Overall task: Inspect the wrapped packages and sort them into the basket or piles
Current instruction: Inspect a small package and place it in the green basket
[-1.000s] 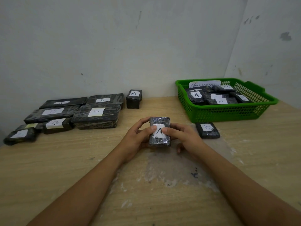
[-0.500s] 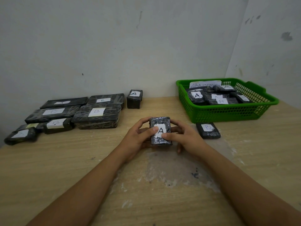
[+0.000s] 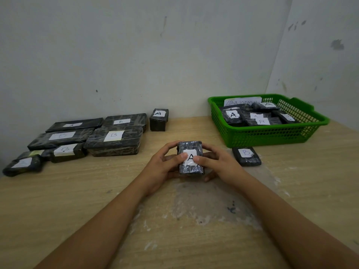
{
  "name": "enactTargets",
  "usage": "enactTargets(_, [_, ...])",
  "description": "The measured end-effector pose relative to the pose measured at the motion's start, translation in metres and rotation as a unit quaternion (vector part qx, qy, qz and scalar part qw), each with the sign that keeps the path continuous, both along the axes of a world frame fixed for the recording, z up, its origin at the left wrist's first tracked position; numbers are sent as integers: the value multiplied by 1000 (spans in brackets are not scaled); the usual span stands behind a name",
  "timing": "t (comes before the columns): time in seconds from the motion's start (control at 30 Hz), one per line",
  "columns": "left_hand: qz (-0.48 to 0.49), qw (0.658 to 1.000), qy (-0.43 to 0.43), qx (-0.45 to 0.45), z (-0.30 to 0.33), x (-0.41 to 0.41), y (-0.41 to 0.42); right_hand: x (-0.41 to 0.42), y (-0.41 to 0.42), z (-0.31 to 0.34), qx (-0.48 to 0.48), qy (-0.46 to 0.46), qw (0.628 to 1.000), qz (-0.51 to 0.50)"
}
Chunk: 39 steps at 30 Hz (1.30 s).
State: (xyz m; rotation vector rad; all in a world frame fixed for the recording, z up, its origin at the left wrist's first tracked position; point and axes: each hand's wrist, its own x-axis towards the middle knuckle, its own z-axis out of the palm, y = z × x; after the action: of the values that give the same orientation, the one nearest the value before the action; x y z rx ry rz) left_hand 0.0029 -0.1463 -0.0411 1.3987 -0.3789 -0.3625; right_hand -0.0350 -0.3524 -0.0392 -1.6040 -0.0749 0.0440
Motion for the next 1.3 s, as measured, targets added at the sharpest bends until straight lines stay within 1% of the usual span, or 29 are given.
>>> enactTargets(0.07, [8,1000,4,-4,1,-1,-1,0,1,0,1,9,1000,-6])
enactTargets(0.1, [16,1000,6,-10,0,-1,-1,-1,1,1,-13,7,1000,-17])
enactTargets(0.2, [32,999,6,-24,-2,-1,0,-3,4,2,-89,-24,994,-56])
enactTargets(0.27, [42,999,-2,-23,-4,-1,1,-5,6,3,-123,-48,989,-70])
enactTargets(0.53, [74,997,-33,-6,-3,-5,-2,-12,13,3,-181,-70,980,-53])
enactTargets(0.6, [71,997,-37,-8,-1,-6,-2,-10,14,2,-148,-59,986,-54])
enactTargets(0.73, [69,996,-55,4,0,-6,-2,-2,9,1,-3,-4,999,-48])
enactTargets(0.8, [75,995,-61,3,-1,-6,-3,-2,7,2,29,8,999,-30])
enactTargets(0.87, [80,995,-61,-6,-1,-7,-2,-4,10,3,40,15,999,-13])
enactTargets(1.07, [99,991,-90,29,1,-10,-3,-8,17,4,51,17,999,1])
enactTargets(1.17, [95,992,-78,22,1,-9,-2,-8,16,5,43,13,999,-11])
enactTargets(1.3, [83,995,-52,10,0,-7,-3,-9,12,6,10,5,1000,2])
